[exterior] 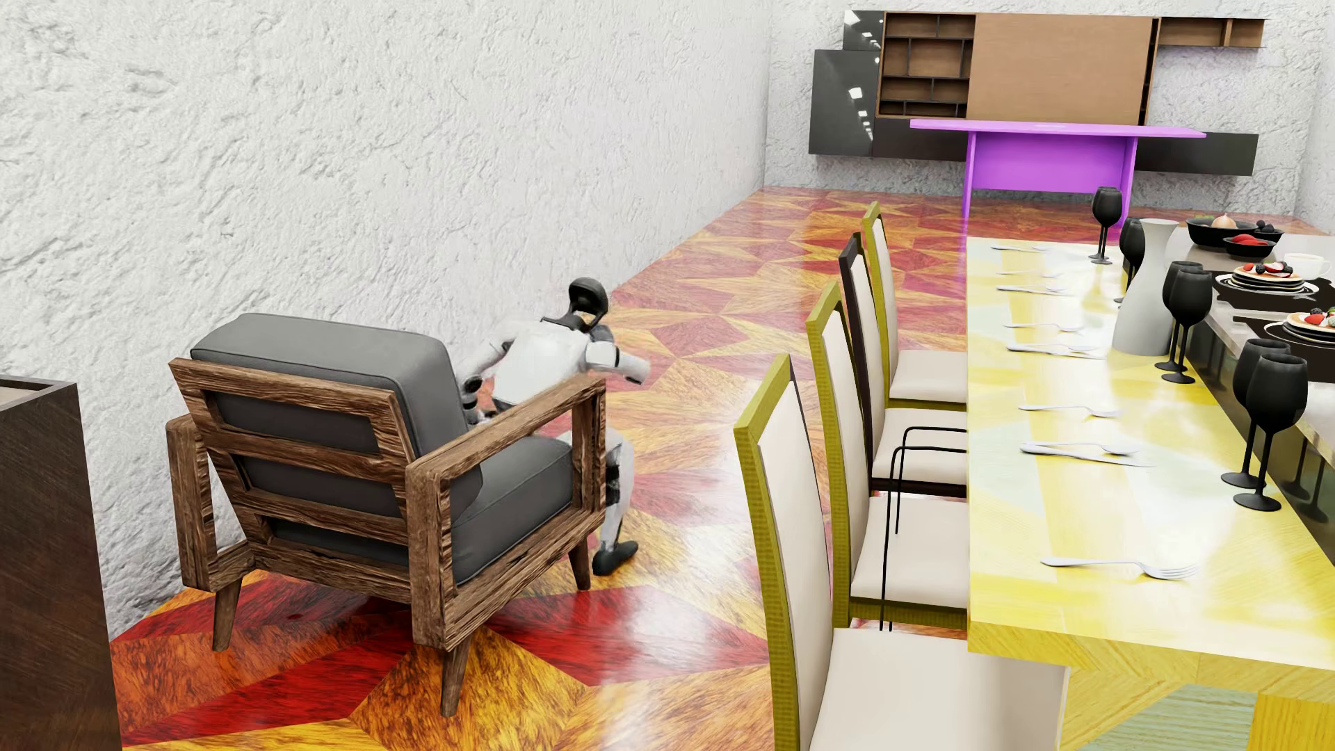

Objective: Rest on dark chair

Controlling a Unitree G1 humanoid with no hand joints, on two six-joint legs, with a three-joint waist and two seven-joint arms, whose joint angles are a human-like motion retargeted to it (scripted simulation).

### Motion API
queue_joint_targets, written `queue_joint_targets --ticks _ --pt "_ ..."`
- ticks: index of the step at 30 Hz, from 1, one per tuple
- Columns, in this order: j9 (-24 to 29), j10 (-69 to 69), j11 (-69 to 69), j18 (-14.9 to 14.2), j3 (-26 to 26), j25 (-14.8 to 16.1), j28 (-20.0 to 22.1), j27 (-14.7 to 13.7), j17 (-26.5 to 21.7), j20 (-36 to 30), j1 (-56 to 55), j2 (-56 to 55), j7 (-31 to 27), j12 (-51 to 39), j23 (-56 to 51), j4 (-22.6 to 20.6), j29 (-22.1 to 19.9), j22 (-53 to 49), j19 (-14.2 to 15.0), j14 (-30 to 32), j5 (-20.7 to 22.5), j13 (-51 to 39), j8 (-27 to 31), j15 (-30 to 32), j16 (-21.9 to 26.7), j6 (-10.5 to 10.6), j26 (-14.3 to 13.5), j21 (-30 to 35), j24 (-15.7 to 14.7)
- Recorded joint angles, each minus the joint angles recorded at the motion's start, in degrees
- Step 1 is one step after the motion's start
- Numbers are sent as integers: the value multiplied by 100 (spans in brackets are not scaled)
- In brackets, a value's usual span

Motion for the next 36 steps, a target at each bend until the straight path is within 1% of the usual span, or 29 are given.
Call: queue_joint_targets --ticks 1,2,3,4,5,6,7,8,9,10,11,12,13,14,15,16,17,18,19,20,21,23,25,27,28,29,30,34,36 --pt "24 256 184 48 -4 27 272 -4 -63 -48 -26 -90 -79 -57 -194 22 -31 -226 19 -21 58 167 -20 76 121 -2 109 -1 19" --pt "11 453 345 36 6 -15 333 -36 -166 -136 15 -94 -155 -101 -428 16 -14 -432 79 29 50 805 27 137 263 -82 216 -172 81" --pt "14 600 463 114 4 -81 279 -154 -193 -204 16 -15 -205 -130 -646 -10 29 -669 72 140 -8 1562 16 187 340 -50 173 -359 208" --pt "16 705 536 53 28 -175 177 -69 -222 -242 62 111 -280 -153 -859 -20 29 -914 253 248 -123 2407 67 192 349 -13 203 -653 361" --pt "-17 759 540 7 41 -245 165 -156 -214 -383 184 327 -268 -171 -1159 -32 73 -1102 287 417 -143 3569 73 239 330 -7 355 -982 411" --pt "-39 790 502 -116 109 -437 -86 -198 -173 -490 316 565 -344 -242 -1385 -35 22 -1226 303 583 -215 4962 46 243 338 -24 401 -1494 592" --pt "-122 801 476 -141 123 -596 -460 -182 -111 -632 452 792 -313 -217 -1745 -55 138 -1368 344 697 -326 6174 28 240 275 -23 298 -2039 765" --pt "-172 876 473 -236 139 -632 -694 -204 -54 -740 409 1034 -356 -225 -2145 -135 95 -1520 373 1034 -425 6966 48 180 196 61 389 -2485 907" --pt "-208 938 489 -34 147 -712 -669 -58 2 -888 224 1230 -473 -239 -2668 -205 180 -1758 273 1651 -482 7535 -9 228 212 50 558 -2934 1088" --pt "-234 937 412 -133 213 -831 -551 -153 8 -1097 -22 1520 -754 -296 -3104 -302 515 -1967 386 1670 -522 7963 -54 176 204 71 907 -3376 1269" --pt "-296 794 399 -81 252 -1015 -900 -443 79 -1304 -133 1689 -815 -340 -3377 -544 781 -2229 359 1663 -629 8472 -69 221 195 35 634 -3783 1453" --pt "-354 517 347 -388 299 -1170 -1377 -372 156 -1520 -174 1901 -859 -386 -3615 -785 1117 -2464 400 1858 -721 9081 -113 273 137 0 462 -4146 1534" --pt "-413 212 293 -479 330 -1363 -1966 -604 263 -1690 -101 2088 -821 -466 -3667 -972 1555 -2596 472 2064 -778 9590 -108 327 79 -15 207 -4362 1635" --pt "-495 -33 272 -470 392 -1545 -2523 -722 362 -1875 9 2198 -776 -605 -3649 -1174 1938 -2636 679 2259 -883 10044 -81 501 36 -42 29 -4614 1734" --pt "-549 -233 268 -392 464 -1678 -3146 -892 453 -2122 208 2204 -699 -808 -3461 -1330 2413 -2467 774 2341 -979 10303 -39 760 -33 -78 -300 -4809 1735" --pt "-585 -442 273 -336 490 -1722 -3474 -921 609 -2278 434 2183 -656 -959 -3199 -1394 2584 -2239 849 2631 -996 10451 17 836 -58 -145 -383 -4853 1843" --pt "-652 -602 288 -311 513 -1880 -3757 -1028 738 -2389 688 2233 -670 -1028 -2910 -1463 2500 -1962 837 2347 -1002 10571 29 510 -106 -180 -382 -4842 1859" --pt "-682 -627 249 -79 517 -1963 -3807 -933 819 -2553 747 2377 -576 -1083 -2682 -1577 2220 -1646 604 2319 -1057 10604 -82 354 -141 -125 -360 -4867 1860" --pt "-699 -631 138 -63 509 -1936 -3389 -881 912 -2592 758 2501 -583 -1146 -2360 -1564 1936 -1358 615 2450 -1086 10520 -150 430 -132 -137 -543 -4846 1859" --pt "-708 -642 -30 -108 509 -1894 -3153 -746 940 -2707 820 2606 -612 -1207 -2086 -1593 1784 -1245 622 2468 -1087 10421 -188 636 -107 -202 -430 -4766 1702" --pt "-756 -646 -8 -16 486 -1930 -3236 -730 915 -2757 894 2610 -575 -1229 -1951 -1576 1921 -1251 537 2366 -1075 10348 -267 675 -39 -246 -396 -4735 1679" --pt "-814 -618 -2 -8 496 -1881 -3622 -879 866 -2875 953 2642 -617 -1380 -1845 -1559 2084 -1022 687 2293 -1107 10295 -251 695 -26 -279 -629 -4734 1668" --pt "-920 -572 9 -10 494 -1648 -3430 -849 779 -2888 950 2613 -643 -1342 -1686 -1541 2020 -800 692 2228 -1106 10225 -253 684 -124 -278 -500 -4682 1526" --pt "-951 -553 30 -15 403 -1665 -3121 -831 802 -2770 936 2543 -643 -1243 -1523 -1483 1878 -723 618 2218 -1050 10064 -222 673 -139 -318 -411 -4473 1475" --pt "-950 -539 29 -30 384 -1709 -3091 -804 855 -2729 930 2520 -648 -1210 -1479 -1447 1819 -699 577 2213 -1013 10009 -220 713 -185 -340 -433 -4431 1604" --pt "-964 -522 40 -15 373 -1628 -3007 -676 919 -2761 927 2510 -668 -1185 -1371 -1447 1625 -662 554 2191 -998 10005 -221 726 -203 -343 -347 -4383 1599" --pt "-973 -521 56 -29 383 -1714 -2815 -679 962 -2787 935 2501 -686 -1164 -1326 -1425 1604 -600 581 2179 -980 10014 -198 731 -234 -355 -225 -4393 1571" --pt "-1008 -482 92 -38 387 -1855 -2662 -642 1084 -2836 841 2383 -708 -1208 -1306 -1445 1588 -506 578 2140 -965 9989 -133 678 -275 -351 -145 -4422 1657" --pt "-1048 -478 106 -124 387 -1818 -2706 -826 1039 -2762 670 2187 -768 -1284 -1350 -1442 1829 -526 604 2133 -987 9841 -79 673 -294 -335 -231 -4497 1688"
